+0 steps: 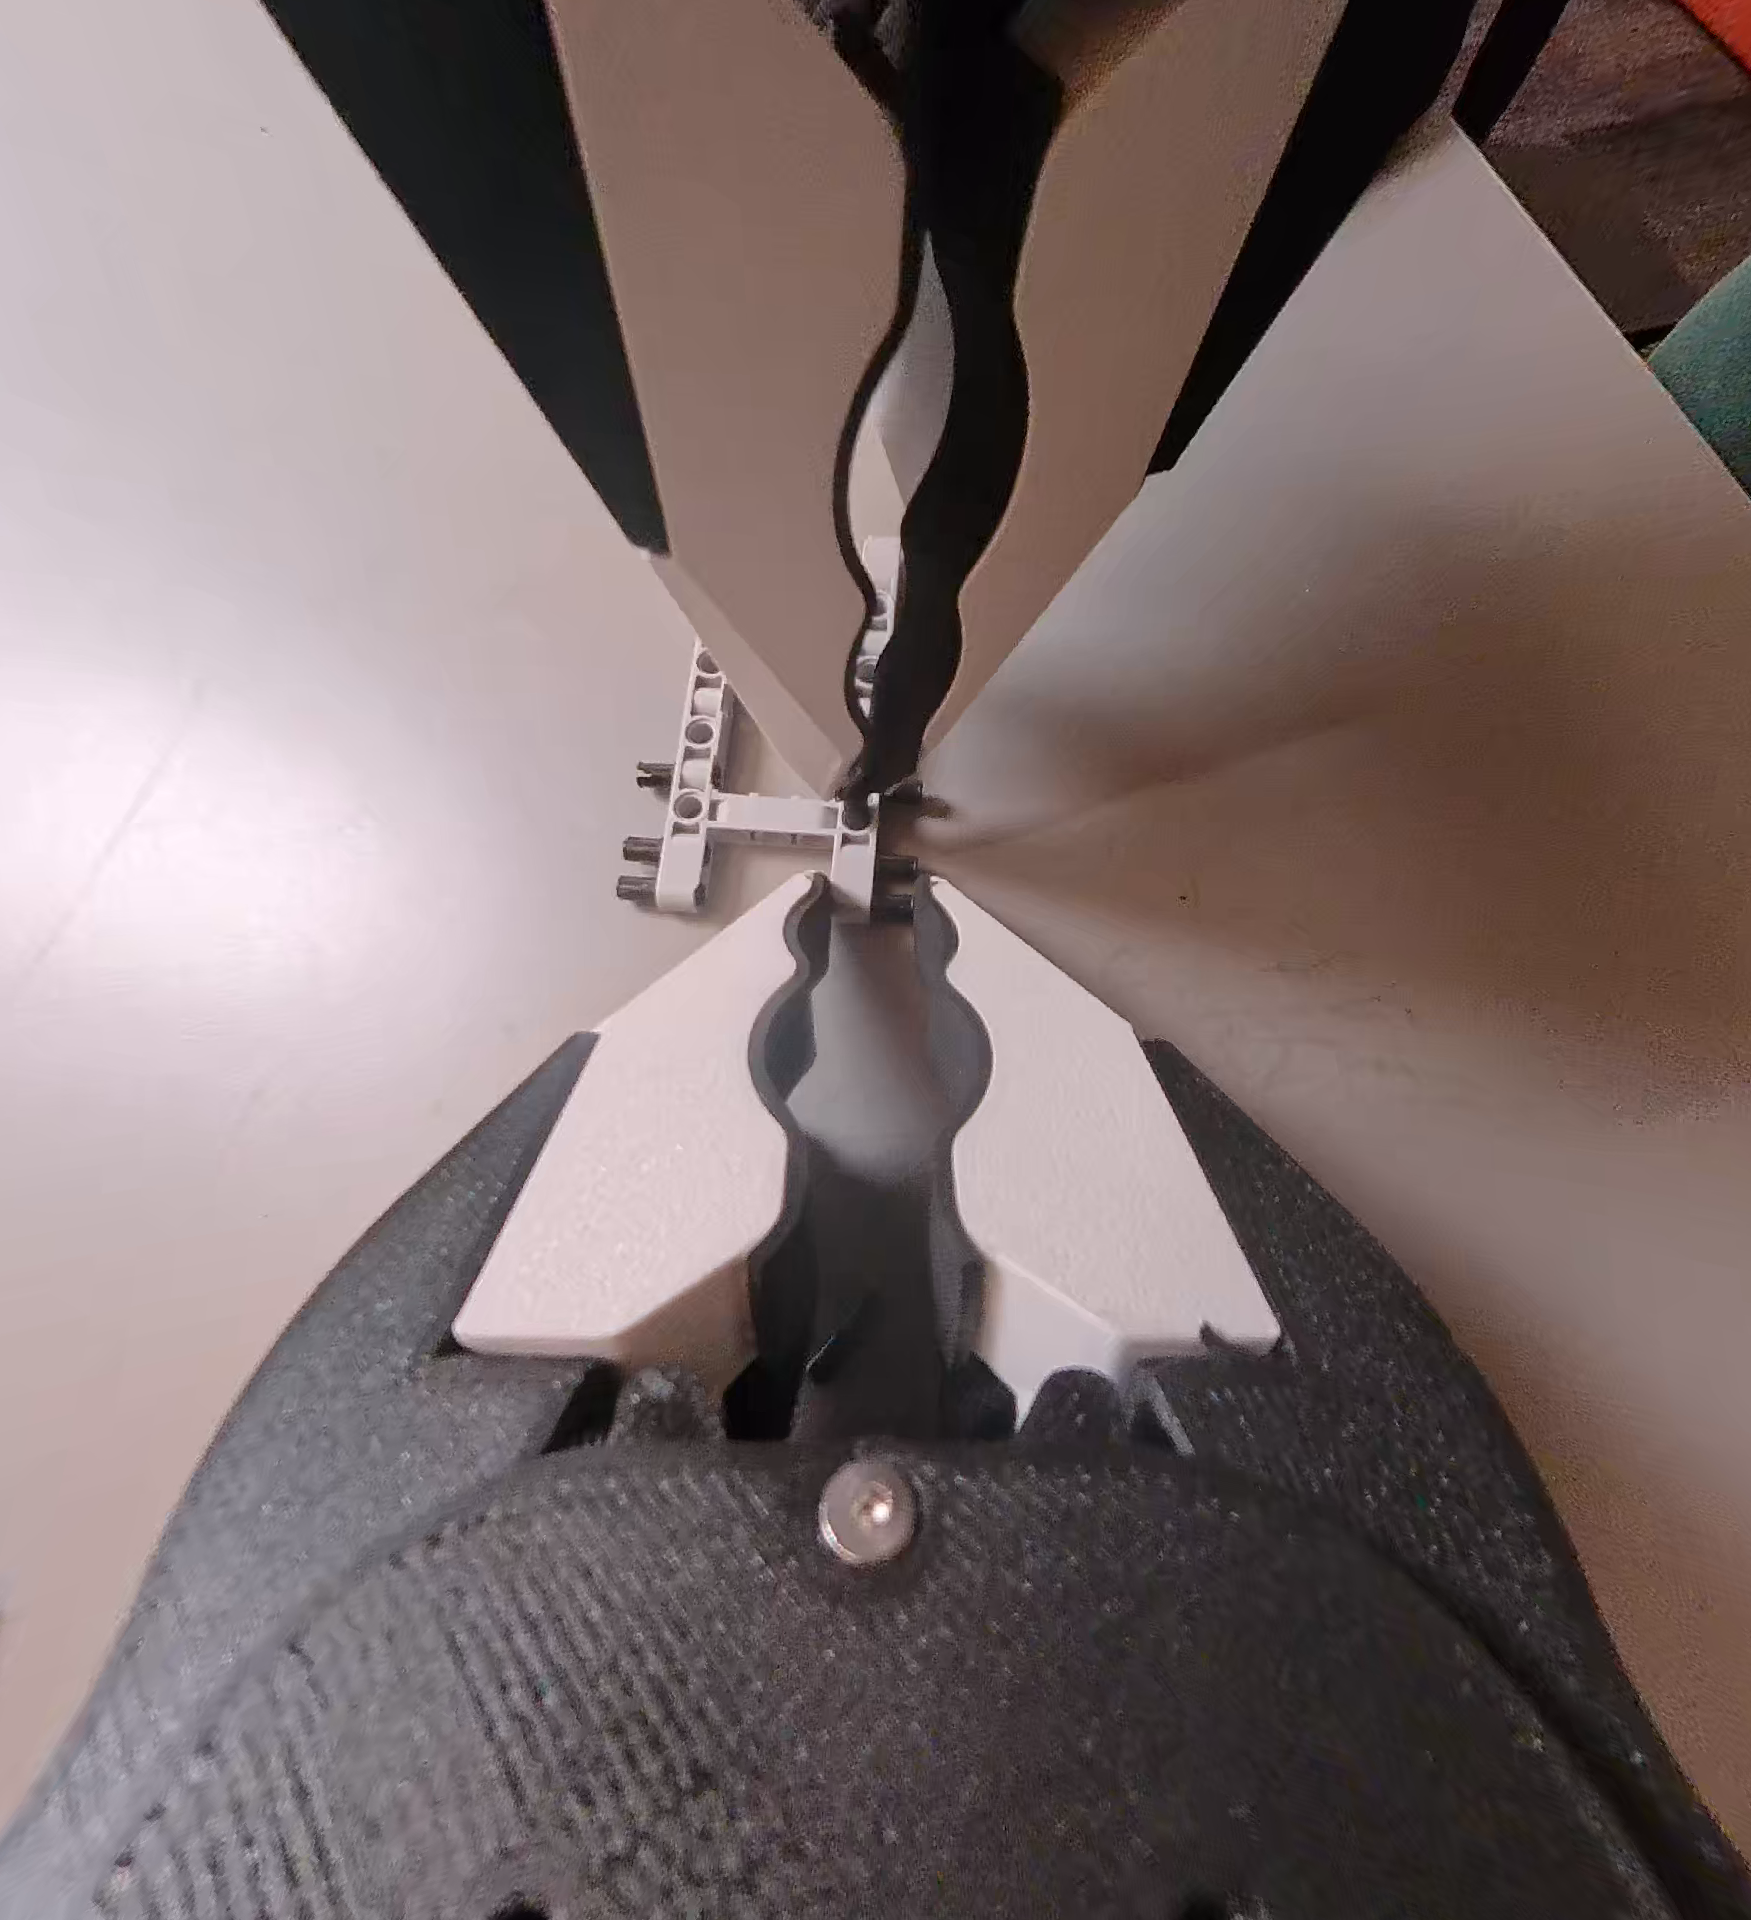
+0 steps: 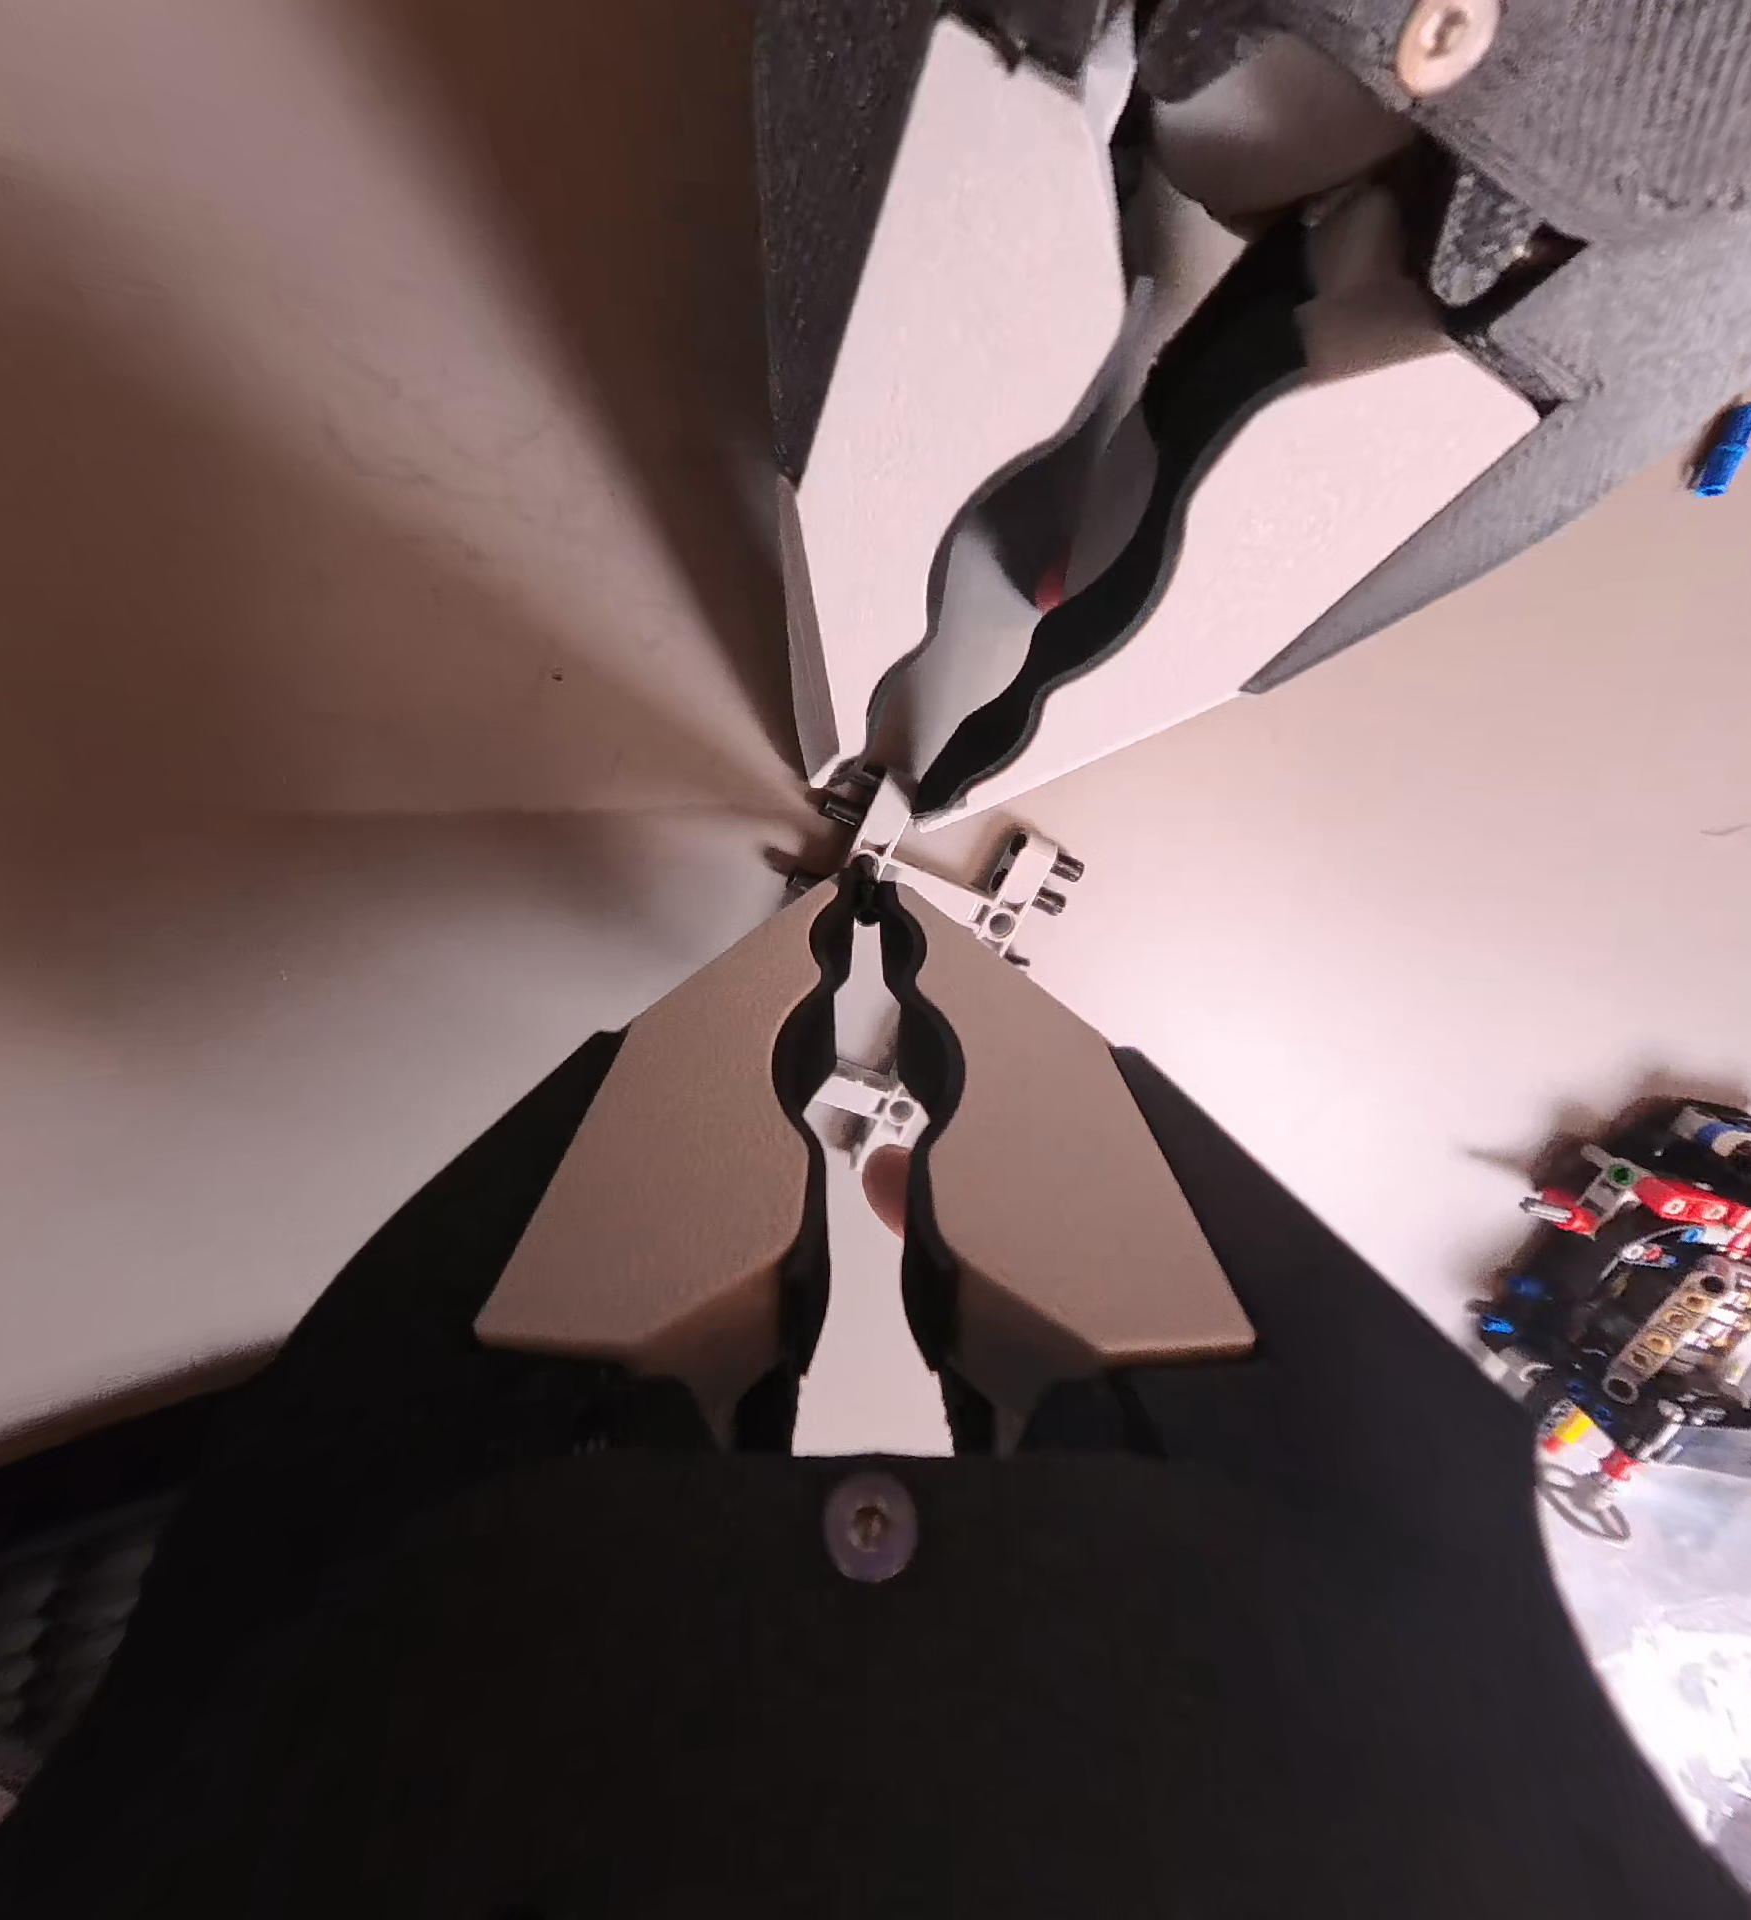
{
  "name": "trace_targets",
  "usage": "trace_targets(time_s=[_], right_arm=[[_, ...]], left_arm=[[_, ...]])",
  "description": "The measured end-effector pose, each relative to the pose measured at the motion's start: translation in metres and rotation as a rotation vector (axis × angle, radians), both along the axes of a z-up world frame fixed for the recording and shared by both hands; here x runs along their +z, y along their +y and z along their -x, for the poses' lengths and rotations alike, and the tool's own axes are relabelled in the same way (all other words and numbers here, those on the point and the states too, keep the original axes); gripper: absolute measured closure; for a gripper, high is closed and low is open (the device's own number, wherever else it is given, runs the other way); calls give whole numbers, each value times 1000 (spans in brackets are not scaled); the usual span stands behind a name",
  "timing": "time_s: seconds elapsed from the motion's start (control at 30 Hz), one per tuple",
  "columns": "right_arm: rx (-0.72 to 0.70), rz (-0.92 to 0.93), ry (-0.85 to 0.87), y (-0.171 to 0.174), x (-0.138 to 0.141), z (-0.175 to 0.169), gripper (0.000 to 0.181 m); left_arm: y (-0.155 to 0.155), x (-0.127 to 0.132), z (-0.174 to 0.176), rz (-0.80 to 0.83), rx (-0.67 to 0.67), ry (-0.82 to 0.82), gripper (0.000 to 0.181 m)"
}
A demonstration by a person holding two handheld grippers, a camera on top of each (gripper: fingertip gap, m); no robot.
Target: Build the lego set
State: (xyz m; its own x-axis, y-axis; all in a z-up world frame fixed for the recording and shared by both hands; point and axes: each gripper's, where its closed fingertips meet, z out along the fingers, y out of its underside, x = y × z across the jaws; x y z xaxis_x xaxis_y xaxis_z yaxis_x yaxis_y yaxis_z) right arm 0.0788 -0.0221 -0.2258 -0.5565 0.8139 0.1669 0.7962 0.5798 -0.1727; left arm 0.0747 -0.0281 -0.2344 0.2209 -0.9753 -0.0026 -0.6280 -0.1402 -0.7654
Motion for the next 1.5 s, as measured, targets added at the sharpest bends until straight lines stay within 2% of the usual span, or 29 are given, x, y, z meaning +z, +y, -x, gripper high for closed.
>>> trace_targets(time_s=[0.43, 0.83, 1.5], right_arm=[[66, 40, -49, -1, 0, 3, 179], [246, -23, -132, -1, 0, 4, 179], [271, -22, -134, 3, -6, 1, 179]], left_arm=[[0, -1, 1, 34, 17, -10, 167], [1, -1, 1, 88, 30, -23, 167], [0, -1, 2, 115, 39, -31, 168]])
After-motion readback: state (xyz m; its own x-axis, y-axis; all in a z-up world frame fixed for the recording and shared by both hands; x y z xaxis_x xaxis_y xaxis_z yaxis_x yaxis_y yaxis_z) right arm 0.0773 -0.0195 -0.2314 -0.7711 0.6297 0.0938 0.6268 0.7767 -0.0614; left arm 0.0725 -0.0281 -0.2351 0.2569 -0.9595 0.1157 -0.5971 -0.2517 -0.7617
